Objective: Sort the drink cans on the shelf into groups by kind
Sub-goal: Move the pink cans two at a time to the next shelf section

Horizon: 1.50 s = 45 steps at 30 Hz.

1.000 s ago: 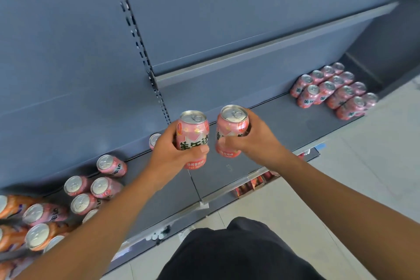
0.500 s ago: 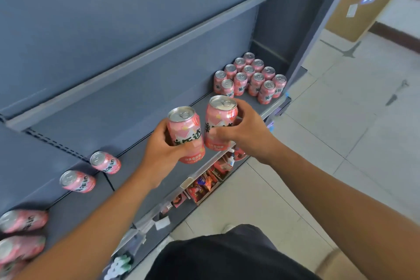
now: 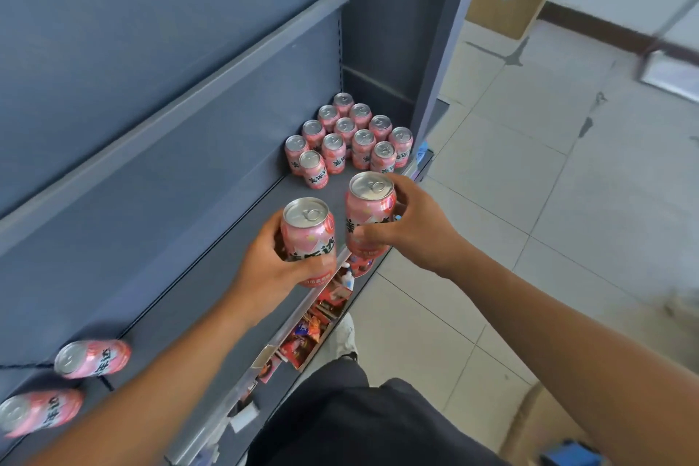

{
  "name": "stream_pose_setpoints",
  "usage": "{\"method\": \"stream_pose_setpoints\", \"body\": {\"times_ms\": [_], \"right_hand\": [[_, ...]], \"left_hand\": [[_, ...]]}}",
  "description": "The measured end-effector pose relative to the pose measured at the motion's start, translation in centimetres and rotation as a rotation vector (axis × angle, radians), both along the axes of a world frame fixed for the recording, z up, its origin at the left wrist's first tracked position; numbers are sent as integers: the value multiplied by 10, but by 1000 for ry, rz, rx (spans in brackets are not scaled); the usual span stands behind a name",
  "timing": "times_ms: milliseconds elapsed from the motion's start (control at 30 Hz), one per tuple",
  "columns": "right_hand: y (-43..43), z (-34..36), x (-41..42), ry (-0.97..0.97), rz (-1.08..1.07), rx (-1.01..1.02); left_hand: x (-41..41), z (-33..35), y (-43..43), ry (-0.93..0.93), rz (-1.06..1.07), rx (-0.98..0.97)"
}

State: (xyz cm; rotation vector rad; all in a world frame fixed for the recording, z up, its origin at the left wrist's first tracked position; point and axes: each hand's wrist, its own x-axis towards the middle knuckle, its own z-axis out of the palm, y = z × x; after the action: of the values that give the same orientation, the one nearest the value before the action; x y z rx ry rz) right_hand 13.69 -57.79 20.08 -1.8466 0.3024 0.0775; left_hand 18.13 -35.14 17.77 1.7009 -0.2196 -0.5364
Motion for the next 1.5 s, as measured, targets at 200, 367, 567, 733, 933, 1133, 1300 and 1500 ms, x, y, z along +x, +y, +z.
{"method": "stream_pose_setpoints", "body": {"times_ms": [200,367,567,733,933,1133,1300,1500], "right_hand": [[-29,-8,62,34,9,-61],[-42,-13,115,49,43,-105],[-59,-23,169,49,111,-103],[-78,-43,215,99,202,-103],[-93,-63,271,108,375,-109],[-105,-97,309,225,493,-118],[-107,-128,324,291,562,-144],[-111,-148,330,307,651,-219]], "left_hand": [[68,-16,-28,12,-15,-7],[119,-24,-40,1,-21,4],[159,-35,-50,-12,53,17],[179,-53,-66,-81,186,113],[196,-64,-91,-20,336,133],[203,-79,-102,66,515,231],[203,-103,-111,126,588,314],[199,-147,-125,181,578,393]]}}
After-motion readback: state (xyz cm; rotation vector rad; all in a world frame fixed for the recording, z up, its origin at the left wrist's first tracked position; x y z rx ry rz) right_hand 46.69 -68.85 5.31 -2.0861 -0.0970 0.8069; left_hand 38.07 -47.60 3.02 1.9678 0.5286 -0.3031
